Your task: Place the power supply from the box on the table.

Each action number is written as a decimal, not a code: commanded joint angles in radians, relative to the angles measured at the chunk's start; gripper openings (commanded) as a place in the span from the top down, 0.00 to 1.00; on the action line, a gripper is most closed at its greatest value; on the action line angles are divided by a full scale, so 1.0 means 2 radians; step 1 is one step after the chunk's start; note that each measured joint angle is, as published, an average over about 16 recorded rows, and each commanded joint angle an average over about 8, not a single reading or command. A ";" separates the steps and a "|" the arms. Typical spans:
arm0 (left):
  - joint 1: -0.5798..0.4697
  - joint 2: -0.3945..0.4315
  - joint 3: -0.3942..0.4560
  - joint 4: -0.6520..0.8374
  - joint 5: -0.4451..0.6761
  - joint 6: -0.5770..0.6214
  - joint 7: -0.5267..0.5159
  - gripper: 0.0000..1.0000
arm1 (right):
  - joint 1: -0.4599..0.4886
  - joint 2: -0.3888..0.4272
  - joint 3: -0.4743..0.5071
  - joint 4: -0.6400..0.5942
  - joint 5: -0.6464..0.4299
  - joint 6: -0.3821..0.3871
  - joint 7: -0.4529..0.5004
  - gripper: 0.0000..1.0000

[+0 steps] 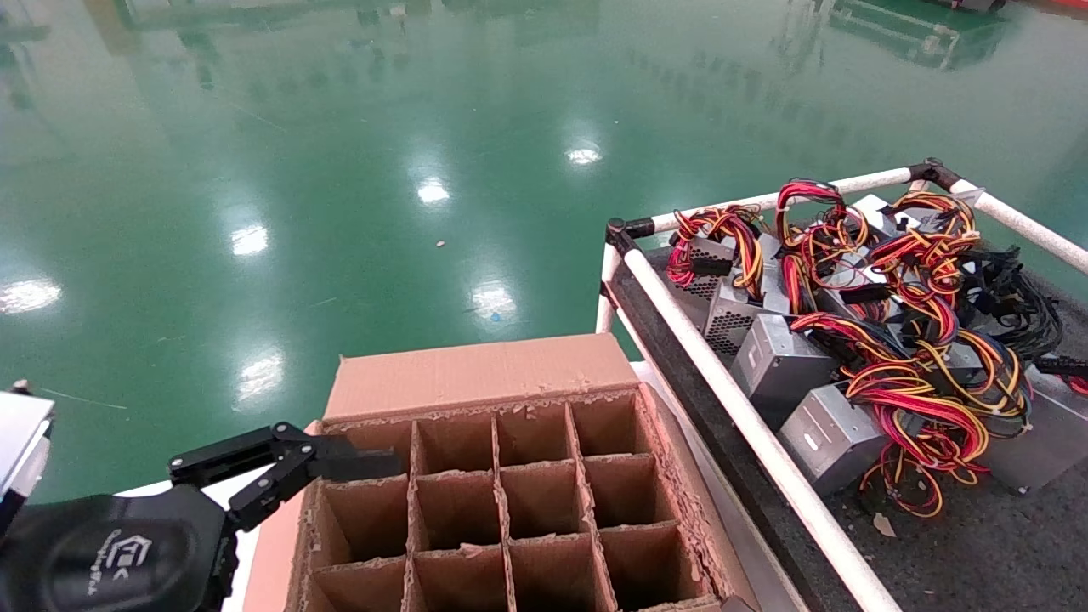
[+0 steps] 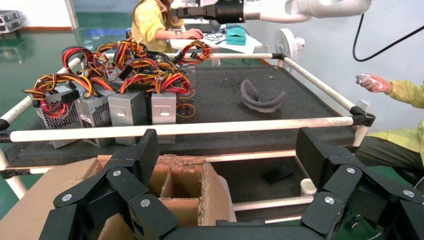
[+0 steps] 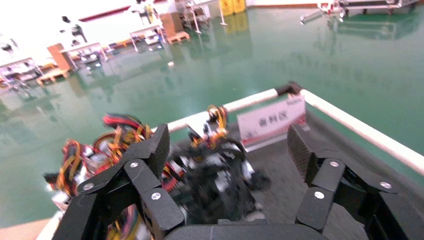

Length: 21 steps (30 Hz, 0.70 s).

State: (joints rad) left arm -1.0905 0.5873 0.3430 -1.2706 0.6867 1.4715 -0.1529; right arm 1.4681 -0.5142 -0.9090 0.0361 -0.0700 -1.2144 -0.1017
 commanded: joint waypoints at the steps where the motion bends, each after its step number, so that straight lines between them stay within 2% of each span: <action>1: 0.000 0.000 0.000 0.000 0.000 0.000 0.000 0.00 | 0.008 -0.001 -0.001 0.005 0.000 0.000 0.002 0.00; 8: 0.000 0.000 0.000 0.000 0.000 0.000 0.000 0.00 | 0.004 -0.005 0.014 0.046 -0.017 -0.011 0.005 0.00; 21: 0.000 0.000 0.000 0.000 0.000 0.000 0.000 0.00 | -0.042 -0.015 0.082 0.177 -0.088 -0.040 0.037 0.00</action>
State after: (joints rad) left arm -1.0905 0.5872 0.3433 -1.2700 0.6864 1.4713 -0.1526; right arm 1.3853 -0.5437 -0.7444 0.3890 -0.2465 -1.2942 -0.0280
